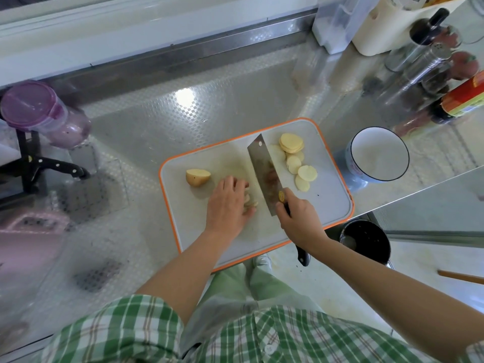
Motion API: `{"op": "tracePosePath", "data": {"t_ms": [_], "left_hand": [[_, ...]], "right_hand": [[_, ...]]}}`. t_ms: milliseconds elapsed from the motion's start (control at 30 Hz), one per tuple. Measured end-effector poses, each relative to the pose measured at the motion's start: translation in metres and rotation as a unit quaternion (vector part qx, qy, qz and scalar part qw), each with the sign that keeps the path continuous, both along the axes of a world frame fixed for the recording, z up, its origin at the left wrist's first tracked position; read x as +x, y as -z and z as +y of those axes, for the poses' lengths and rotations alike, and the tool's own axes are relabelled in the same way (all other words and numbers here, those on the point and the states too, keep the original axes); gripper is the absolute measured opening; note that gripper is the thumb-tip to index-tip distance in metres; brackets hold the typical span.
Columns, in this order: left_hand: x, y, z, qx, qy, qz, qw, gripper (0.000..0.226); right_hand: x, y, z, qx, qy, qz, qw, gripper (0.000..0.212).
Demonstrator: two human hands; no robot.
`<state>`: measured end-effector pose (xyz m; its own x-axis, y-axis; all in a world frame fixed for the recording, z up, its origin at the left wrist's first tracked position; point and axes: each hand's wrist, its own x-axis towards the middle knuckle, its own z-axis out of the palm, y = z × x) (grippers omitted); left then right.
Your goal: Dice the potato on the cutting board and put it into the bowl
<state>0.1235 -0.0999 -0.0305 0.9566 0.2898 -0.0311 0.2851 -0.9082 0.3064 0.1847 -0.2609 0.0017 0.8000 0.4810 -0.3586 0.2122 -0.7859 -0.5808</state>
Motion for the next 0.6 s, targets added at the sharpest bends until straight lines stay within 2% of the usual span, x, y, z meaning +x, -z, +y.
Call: {"op": "tracePosePath", "data": {"t_ms": [100, 267, 333, 433, 600], "left_hand": [[-0.001, 0.002, 0.002, 0.005, -0.001, 0.003, 1.000, 0.056], [-0.004, 0.000, 0.004, 0.008, -0.018, 0.004, 1.000, 0.052], [-0.006, 0.001, 0.004, 0.015, -0.021, -0.005, 1.000, 0.049], [-0.005, 0.000, 0.004, -0.014, -0.041, -0.009, 0.999, 0.046], [0.009, -0.001, 0.005, -0.055, -0.012, 0.012, 0.998, 0.041]], "right_hand": [[-0.003, 0.002, 0.004, -0.012, -0.031, -0.007, 0.999, 0.016], [0.007, -0.002, 0.001, -0.010, 0.002, -0.014, 1.000, 0.015], [0.015, -0.006, 0.000, -0.011, -0.025, -0.033, 0.999, 0.017], [0.027, -0.009, 0.003, -0.025, -0.072, -0.057, 0.995, 0.017], [0.032, -0.007, -0.004, -0.025, -0.054, -0.046, 0.997, 0.018]]}}
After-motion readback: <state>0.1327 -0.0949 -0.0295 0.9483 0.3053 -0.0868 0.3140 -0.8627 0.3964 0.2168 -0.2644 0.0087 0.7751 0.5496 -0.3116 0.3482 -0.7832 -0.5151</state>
